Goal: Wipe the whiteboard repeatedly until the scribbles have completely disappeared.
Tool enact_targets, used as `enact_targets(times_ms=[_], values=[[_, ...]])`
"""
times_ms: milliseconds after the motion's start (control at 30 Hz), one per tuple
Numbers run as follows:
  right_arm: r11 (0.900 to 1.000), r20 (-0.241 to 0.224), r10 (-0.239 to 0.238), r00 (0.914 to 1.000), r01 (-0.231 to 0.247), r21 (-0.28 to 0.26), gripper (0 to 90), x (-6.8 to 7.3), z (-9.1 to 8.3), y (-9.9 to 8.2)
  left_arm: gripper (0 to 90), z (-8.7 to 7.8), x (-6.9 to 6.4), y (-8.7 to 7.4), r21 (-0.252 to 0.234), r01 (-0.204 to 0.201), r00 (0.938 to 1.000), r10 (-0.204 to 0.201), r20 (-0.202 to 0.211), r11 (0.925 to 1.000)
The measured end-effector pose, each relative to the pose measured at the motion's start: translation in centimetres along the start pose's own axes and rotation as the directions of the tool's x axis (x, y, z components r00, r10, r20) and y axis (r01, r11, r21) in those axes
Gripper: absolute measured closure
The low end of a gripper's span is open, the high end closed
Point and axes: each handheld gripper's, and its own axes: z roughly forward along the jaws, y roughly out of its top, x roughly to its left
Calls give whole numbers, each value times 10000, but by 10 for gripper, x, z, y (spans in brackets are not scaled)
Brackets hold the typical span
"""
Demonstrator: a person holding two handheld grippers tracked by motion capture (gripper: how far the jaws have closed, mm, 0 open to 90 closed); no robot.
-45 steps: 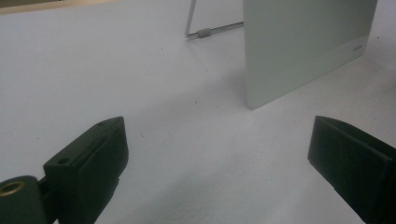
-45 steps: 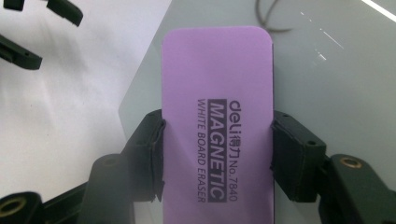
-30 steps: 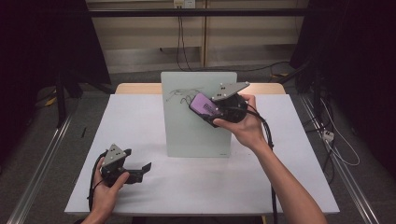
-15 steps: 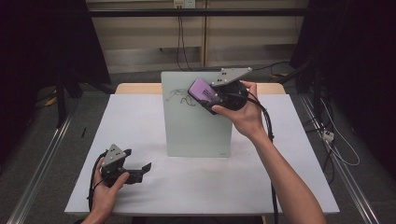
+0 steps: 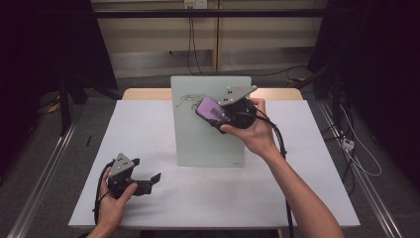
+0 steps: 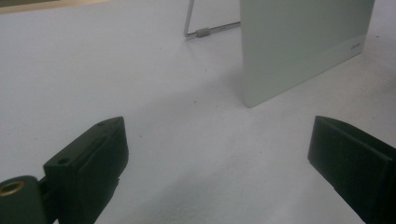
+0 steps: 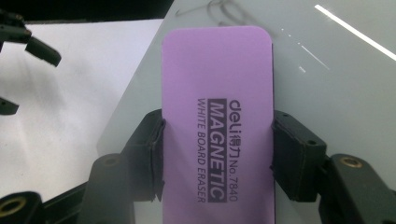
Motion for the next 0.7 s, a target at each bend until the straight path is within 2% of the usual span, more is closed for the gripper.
enact_targets(times_ms=[500, 700], values=[[9978, -848, -220, 9962, 271, 606, 420, 23, 26, -17, 51, 0, 0, 0, -8, -10, 10000, 10, -14, 10000], [9971, -946, -253, 9952, 319, 693, 420, 27, 30, -18, 51, 0, 0, 0, -1, 5, 10000, -5, -19, 10000]])
